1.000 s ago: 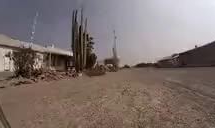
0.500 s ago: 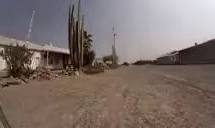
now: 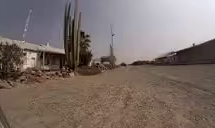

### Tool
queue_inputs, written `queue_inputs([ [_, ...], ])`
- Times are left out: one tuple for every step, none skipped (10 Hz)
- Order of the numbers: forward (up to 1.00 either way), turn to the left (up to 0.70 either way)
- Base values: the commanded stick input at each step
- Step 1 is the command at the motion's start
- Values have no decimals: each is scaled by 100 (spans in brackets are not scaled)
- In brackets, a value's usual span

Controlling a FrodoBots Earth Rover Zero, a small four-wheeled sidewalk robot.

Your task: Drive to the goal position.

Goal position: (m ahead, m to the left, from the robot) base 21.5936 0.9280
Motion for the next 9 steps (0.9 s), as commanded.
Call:
queue_inputs([
  [100,0],
  [100,0],
  [100,0],
  [100,0],
  [100,0],
  [100,0],
  [100,0],
  [100,0],
  [100,0],
])
